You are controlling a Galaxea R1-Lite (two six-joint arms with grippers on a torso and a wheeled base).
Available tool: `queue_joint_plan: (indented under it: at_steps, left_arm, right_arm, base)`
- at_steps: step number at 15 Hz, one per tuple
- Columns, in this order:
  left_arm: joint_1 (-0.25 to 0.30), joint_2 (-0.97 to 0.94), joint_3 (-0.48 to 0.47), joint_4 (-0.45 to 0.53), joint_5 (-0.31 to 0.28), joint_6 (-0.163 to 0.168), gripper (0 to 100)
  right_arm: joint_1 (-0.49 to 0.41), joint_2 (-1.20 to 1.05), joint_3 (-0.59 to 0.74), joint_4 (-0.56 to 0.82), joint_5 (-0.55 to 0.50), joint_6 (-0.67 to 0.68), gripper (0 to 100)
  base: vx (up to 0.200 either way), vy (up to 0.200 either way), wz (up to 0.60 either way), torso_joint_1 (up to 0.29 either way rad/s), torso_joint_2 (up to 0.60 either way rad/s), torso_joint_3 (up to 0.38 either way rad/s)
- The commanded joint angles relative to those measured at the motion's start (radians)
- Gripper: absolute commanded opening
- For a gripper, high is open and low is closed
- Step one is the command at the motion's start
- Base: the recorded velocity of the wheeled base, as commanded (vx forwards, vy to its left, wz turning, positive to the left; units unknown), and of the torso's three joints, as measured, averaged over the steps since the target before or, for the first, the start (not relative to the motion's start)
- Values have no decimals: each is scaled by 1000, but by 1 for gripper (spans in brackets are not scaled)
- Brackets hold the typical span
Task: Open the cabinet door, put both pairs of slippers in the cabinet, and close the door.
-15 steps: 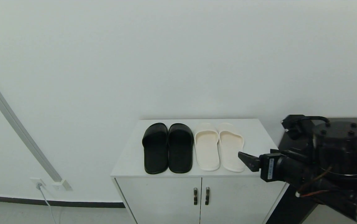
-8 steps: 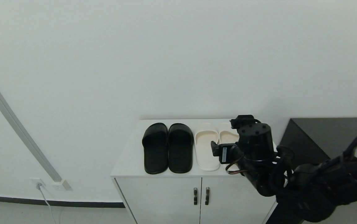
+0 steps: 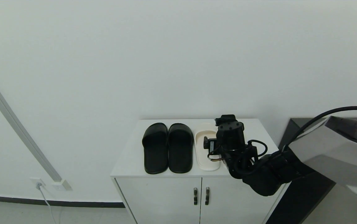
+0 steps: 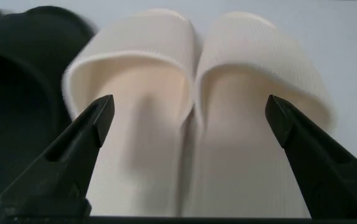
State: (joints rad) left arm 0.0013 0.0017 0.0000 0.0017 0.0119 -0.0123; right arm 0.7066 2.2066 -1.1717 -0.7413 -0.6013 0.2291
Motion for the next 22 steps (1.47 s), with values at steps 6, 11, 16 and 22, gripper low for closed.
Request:
queue_joint_plan:
  at_steps: [6,11,16,22]
  left_arm:
    - [0,0,0,0,0,-1,0]
    - [0,0,0,0,0,-1,0]
    - [0,0,0,0,0,-1,0]
    - [0,0,0,0,0,-3,0]
  right_arm:
    - [-56,136,-215,79,6,-2,100]
    - [-68,183,-287,97,8,-4,0]
    - [-68,182,-293,111,5,-8,0]
    - [-41,-67,-82,92,11,-40,0]
  base:
    - [0,0,0,0,0,0]
    - [0,0,0,0,0,0]
    - [0,0,0,0,0,0]
    - [0,0,0,0,0,0]
